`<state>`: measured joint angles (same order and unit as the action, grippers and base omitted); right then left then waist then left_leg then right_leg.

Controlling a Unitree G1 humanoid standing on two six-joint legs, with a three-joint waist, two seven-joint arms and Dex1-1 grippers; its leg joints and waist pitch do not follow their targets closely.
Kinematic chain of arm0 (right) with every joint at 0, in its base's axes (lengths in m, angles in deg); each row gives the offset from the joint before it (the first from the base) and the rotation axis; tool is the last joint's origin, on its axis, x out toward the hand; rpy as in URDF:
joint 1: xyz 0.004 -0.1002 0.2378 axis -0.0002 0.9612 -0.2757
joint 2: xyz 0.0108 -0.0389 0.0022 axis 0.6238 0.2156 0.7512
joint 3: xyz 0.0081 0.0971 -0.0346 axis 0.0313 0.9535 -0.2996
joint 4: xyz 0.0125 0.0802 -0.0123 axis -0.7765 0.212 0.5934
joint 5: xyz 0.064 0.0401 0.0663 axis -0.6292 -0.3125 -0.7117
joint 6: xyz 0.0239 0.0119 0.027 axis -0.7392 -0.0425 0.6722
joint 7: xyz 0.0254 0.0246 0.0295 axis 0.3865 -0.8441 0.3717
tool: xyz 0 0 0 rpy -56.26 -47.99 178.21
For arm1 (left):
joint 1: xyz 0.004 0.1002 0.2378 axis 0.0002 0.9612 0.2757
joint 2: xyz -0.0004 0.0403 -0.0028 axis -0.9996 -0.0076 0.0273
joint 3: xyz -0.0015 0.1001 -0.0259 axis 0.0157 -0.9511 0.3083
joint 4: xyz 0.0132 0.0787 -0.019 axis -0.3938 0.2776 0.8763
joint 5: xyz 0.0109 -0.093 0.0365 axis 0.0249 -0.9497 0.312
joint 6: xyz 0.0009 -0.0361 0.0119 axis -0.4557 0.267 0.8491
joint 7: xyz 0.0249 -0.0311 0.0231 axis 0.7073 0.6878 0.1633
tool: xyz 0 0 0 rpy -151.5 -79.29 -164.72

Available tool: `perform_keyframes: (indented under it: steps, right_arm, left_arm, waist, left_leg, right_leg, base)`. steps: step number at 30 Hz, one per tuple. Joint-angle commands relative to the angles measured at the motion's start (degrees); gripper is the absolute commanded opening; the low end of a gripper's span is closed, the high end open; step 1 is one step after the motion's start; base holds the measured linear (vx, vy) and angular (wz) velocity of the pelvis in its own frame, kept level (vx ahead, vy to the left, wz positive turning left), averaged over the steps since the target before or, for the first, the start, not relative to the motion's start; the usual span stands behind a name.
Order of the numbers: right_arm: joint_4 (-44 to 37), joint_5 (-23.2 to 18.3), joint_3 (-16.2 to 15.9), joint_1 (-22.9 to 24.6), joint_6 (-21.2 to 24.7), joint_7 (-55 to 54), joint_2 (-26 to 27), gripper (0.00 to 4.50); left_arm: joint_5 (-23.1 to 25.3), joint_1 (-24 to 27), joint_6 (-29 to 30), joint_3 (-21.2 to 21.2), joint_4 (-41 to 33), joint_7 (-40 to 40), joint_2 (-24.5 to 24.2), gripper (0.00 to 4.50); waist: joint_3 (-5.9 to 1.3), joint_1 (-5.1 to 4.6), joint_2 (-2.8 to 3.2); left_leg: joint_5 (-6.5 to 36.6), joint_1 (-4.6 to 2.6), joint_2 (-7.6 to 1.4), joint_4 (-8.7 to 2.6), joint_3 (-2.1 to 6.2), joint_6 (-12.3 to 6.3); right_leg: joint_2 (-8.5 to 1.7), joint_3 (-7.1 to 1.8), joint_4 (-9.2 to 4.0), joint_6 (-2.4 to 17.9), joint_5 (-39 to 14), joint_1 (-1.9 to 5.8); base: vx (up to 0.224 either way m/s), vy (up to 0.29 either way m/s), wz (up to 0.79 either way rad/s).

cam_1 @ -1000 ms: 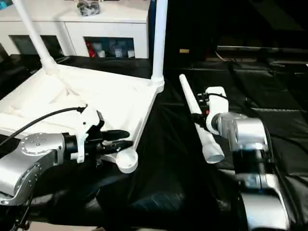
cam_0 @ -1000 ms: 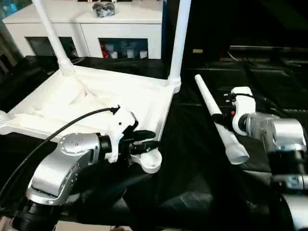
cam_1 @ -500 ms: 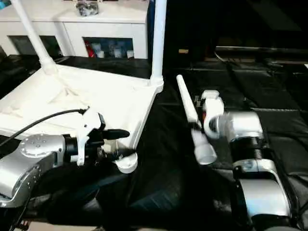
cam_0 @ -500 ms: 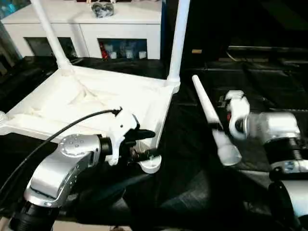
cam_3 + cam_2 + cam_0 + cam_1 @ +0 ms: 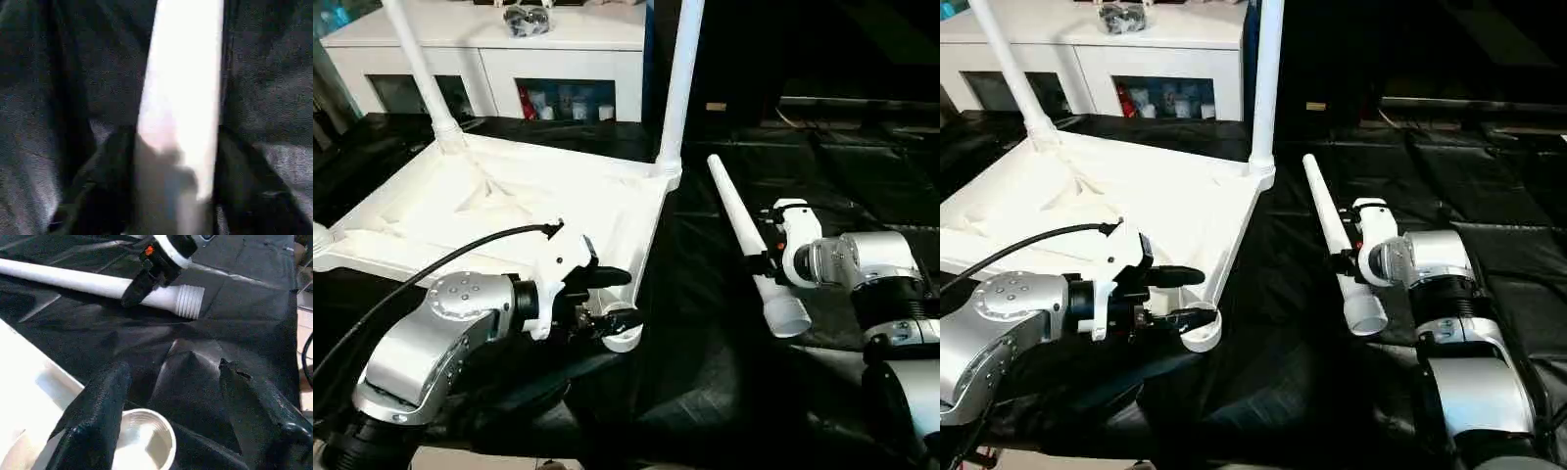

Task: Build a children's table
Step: Pick table leg

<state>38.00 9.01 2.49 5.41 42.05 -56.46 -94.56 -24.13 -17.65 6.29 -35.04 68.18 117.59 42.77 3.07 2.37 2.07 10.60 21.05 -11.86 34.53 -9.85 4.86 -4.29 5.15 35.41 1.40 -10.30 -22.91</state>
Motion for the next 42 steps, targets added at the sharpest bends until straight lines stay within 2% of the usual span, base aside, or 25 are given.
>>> perform_keyframes:
  steps: [1,6,7,8,9,10,11,12,14,17,18,19,20,21,24,25,26,27,31,32,33,34,36,39,42]
  right_arm:
    - [1.2,-0.4,0.5,0.2,0.8,-0.2,0.3,1.98]
    - [0.7,-1.5,2.5,0.9,1.1,-1.4,0.6,1.82]
    - [0.6,-1.7,2.9,1.2,0.9,-1.7,0.6,1.81]
    - [0.4,-1.8,3.2,1.3,0.6,-2.0,0.6,1.81]
    - [-0.1,-2.3,4.3,1.7,0.2,-2.6,0.8,1.81]
    - [-2.1,-4.3,7.5,2.2,-1.3,-3.3,1.3,1.81]
    - [-2.3,-4.5,7.8,2.2,-1.5,-3.4,1.3,1.81]
    - [-5.2,-7.4,12.0,2.9,-3.3,-3.7,2.1,1.81]
    - [-7.3,-9.4,14.7,3.6,-4.3,-3.7,2.8,1.81]
    - [-11.8,-14.5,21.6,5.0,-3.1,-4.4,3.9,1.81]
    - [-13.0,-16.2,23.6,5.6,-3.0,-4.4,4.2,1.81]
    - [-14.0,-17.3,24.6,6.1,-3.0,-4.1,4.5,1.80]
    - [-14.1,-17.4,24.7,6.1,-3.0,-4.1,4.5,1.80]
    - [-19.9,-21.8,27.0,8.0,-3.8,-1.1,6.0,1.80]
    - [-29.3,-28.7,29.8,10.3,-4.0,2.4,8.7,1.80]
    - [-29.7,-29.0,29.9,10.3,-4.1,2.5,8.8,1.80]
    - [-32.3,-30.4,30.3,11.1,-4.5,2.8,9.6,1.80]
    - [-35.3,-31.9,30.1,11.9,-2.9,3.5,9.7,1.80]
    - [-42.5,-37.0,28.7,14.6,0.6,7.0,10.2,1.80]
    - [-44.2,-38.4,28.2,15.4,0.7,8.3,10.4,1.80]
    - [-49.8,-43.0,25.7,18.5,2.0,14.0,10.8,1.80]
    - [-52.2,-45.0,24.5,20.0,2.9,16.0,10.9,1.80]
    - [-53.9,-45.4,22.2,21.5,3.7,17.4,10.8,1.80]
    - [-54.1,-44.3,19.8,21.7,3.3,16.3,11.6,1.80]
    - [-53.9,-42.6,16.4,21.8,2.6,17.1,11.3,1.80]
  left_arm:
    - [-0.3,-0.2,0.3,0.2,-0.8,0.2,-0.7,3.31]
    - [-0.3,-0.4,-0.5,0.6,0.1,-0.9,-0.2,3.31]
    - [-0.4,-0.7,-0.5,0.6,0.5,-1.5,0.3,3.31]
    - [-0.4,-0.8,-0.6,0.6,0.7,-1.7,0.6,3.31]
    - [-0.2,-1.2,-1.0,0.6,1.3,-2.3,1.1,3.31]
    - [0.4,-2.3,-2.1,1.2,2.9,-4.5,3.0,3.31]
    - [0.5,-2.4,-2.3,1.2,3.1,-4.8,3.2,3.31]
    - [1.7,-3.9,-4.3,2.3,5.4,-8.5,6.2,3.31]
    - [2.3,-4.5,-6.0,3.0,6.8,-10.7,8.1,3.31]
    - [1.0,-6.5,-7.8,5.4,8.6,-15.8,13.9,3.31]
    - [0.0,-7.2,-8.2,6.3,9.3,-17.2,15.9,3.31]
    - [-0.3,-7.7,-8.5,6.9,9.8,-18.3,17.1,3.31]
    - [-0.4,-7.8,-8.5,6.9,9.9,-18.4,17.2,3.31]
    - [-1.8,-9.2,-8.6,8.0,11.4,-20.1,20.0,3.31]
    - [-2.3,-11.4,-9.1,9.0,13.7,-21.7,22.0,3.31]
    - [-2.3,-11.5,-9.2,9.0,13.9,-21.8,22.1,3.31]
    - [-1.9,-12.2,-9.9,9.4,14.8,-22.5,22.6,3.31]
    - [-1.9,-13.4,-11.5,10.1,16.2,-23.1,23.5,3.31]
    - [-6.8,-16.5,-7.9,13.5,18.2,-24.2,26.1,3.31]
    - [-9.3,-17.2,-5.4,14.6,18.5,-24.3,26.8,3.31]
    - [-16.3,-19.3,-0.9,17.4,18.4,-24.5,29.5,3.31]
    - [-19.9,-20.2,1.2,18.7,18.3,-24.8,30.7,3.31]
    - [-25.4,-21.1,3.4,20.4,18.2,-25.1,32.4,3.31]
    - [-28.6,-21.8,5.0,20.5,18.1,-25.2,33.7,3.31]
    - [-27.0,-21.3,7.1,18.6,18.2,-24.9,34.1,3.31]
  waist:
    - [-3.96,0.19,-0.81]
    - [-3.95,0.18,-0.94]
    - [-3.97,0.34,-0.21]
    - [-3.95,0.23,-0.61]
    - [-3.98,0.32,-0.51]
    - [-3.95,0.40,-0.31]
    - [-3.89,0.36,-0.46]
    - [-4.08,0.54,-0.50]
    - [-4.22,0.82,-0.76]
    - [-4.26,1.11,-0.92]
    - [-4.39,1.26,-0.03]
    - [-4.38,1.17,-0.34]
    - [-4.42,1.20,-0.04]
    - [-4.57,1.35,-0.25]
    - [-4.64,1.64,-0.43]
    - [-4.64,1.46,-0.88]
    - [-4.63,1.55,-0.61]
    - [-4.50,1.49,-0.98]
    - [-4.33,1.81,-0.76]
    - [-4.36,2.00,-0.47]
    - [-4.36,1.97,-0.71]
    - [-4.44,2.57,-0.78]
    - [-4.50,2.93,-0.95]
    - [-4.20,3.13,-1.25]
    - [-4.13,3.07,-0.55]
  left_leg:
    - [7.9,-0.24,-0.57,-3.14,-0.18,-0.67]
    - [7.3,-0.18,-0.58,-3.14,-0.22,-0.81]
    - [7.5,-0.27,-0.54,-3.13,-0.11,-0.65]
    - [7.8,-0.20,-0.49,-3.09,-0.24,-0.59]
    - [7.9,-0.27,-0.49,-3.12,-0.21,-0.55]
    - [8.3,-0.31,-0.48,-3.14,-0.21,-0.47]
    - [8.5,-0.28,-0.43,-3.12,-0.31,-0.48]
    - [8.3,-0.40,-0.47,-3.10,-0.25,-0.41]
    - [7.8,-0.34,-0.58,-3.08,-0.20,-0.86]
    - [6.1,-0.10,-0.46,-3.00,-0.25,-1.55]
    - [5.8,-0.19,-0.48,-2.97,-0.16,-1.63]
    - [5.8,-0.14,-0.40,-2.93,-0.32,-1.74]
    - [6.1,-0.18,-0.40,-2.91,-0.25,-1.89]
    - [5.6,-0.01,-0.37,-2.96,-0.08,-2.27]
    - [4.7,0.06,-0.49,-3.01,-0.10,-3.88]
    - [4.4,0.30,-0.45,-3.01,-0.09,-4.03]
    - [4.6,0.14,-0.51,-3.02,-0.01,-4.14]
    - [4.6,0.07,-0.38,-2.99,-0.17,-4.41]
    - [5.0,-0.06,-0.26,-3.03,-0.34,-3.95]
    - [5.2,-0.02,-0.50,-3.18,-0.07,-3.89]
    - [5.2,0.04,-0.32,-2.99,-0.36,-3.75]
    - [5.2,-0.07,-0.36,-2.82,-0.44,-4.08]
    - [3.8,0.44,-0.42,-3.00,-0.10,-4.69]
    - [5.4,0.01,-0.47,-3.08,-0.32,-3.74]
    - [5.9,0.07,-0.44,-3.25,-0.11,-2.74]
  right_leg:
    - [-2.94,-2.69,-4.17,10.8,-14.2,3.13]
    - [-2.91,-2.69,-4.15,10.4,-14.3,3.11]
    - [-2.95,-2.66,-4.07,10.5,-14.2,3.09]
    - [-2.89,-2.68,-4.30,10.3,-14.3,3.14]
    - [-2.91,-2.66,-4.36,10.3,-14.5,3.11]
    - [-2.85,-2.66,-4.40,10.2,-14.6,3.06]
    - [-2.79,-2.74,-4.59,9.9,-14.6,3.09]
    - [-2.78,-2.73,-4.42,9.9,-14.1,3.15]
    - [-2.95,-2.72,-4.40,9.5,-13.5,3.25]
    - [-2.94,-2.72,-4.42,9.4,-12.0,3.46]
    - [-2.88,-2.64,-4.38,9.6,-11.5,3.37]
    - [-2.76,-2.67,-4.44,9.5,-11.1,3.39]
    - [-2.72,-2.55,-4.55,9.9,-10.3,3.38]
    - [-2.77,-2.43,-4.31,10.1,-9.8,3.60]
    - [-2.84,-2.45,-4.41,9.6,-8.9,3.67]
    - [-2.84,-2.42,-4.25,9.6,-8.8,3.78]
    - [-2.90,-2.39,-4.30,9.3,-9.6,3.61]
    - [-2.77,-2.42,-4.79,8.5,-10.7,3.53]
    - [-2.86,-2.44,-4.98,7.8,-13.2,3.46]
    - [-3.04,-2.35,-4.98,7.8,-14.0,3.39]
    - [-2.96,-2.34,-5.04,8.0,-14.0,3.35]
    - [-3.08,-2.44,-4.92,8.6,-13.5,3.47]
    - [-2.99,-2.27,-4.69,8.8,-12.3,3.64]
    - [-3.09,-2.38,-5.39,7.9,-16.0,3.05]
    - [-3.01,-2.28,-5.77,5.3,-18.6,3.10]
  base:
    - [0.000,0.000,0.00]
    - [0.000,0.000,0.00]
    - [0.000,0.000,0.00]
    - [0.000,0.000,0.00]
    - [0.000,0.000,0.00]
    - [0.000,0.000,0.00]
    - [0.000,0.000,0.00]
    - [0.000,0.000,0.00]
    - [0.000,0.000,0.00]
    - [0.000,0.000,0.00]
    - [0.000,0.000,0.00]
    - [0.000,0.000,0.00]
    - [0.000,0.000,0.00]
    - [0.000,0.000,0.00]
    - [0.000,0.000,0.00]
    - [0.000,0.000,0.00]
    - [0.000,0.000,0.00]
    - [0.000,0.000,0.00]
    - [0.000,0.000,0.00]
    - [0.000,0.000,0.00]
    - [0.000,0.000,0.00]
    - [0.000,0.000,0.00]
    - [0.000,0.000,0.00]
    - [0.000,0.000,0.00]
    - [0.000,0.000,0.00]
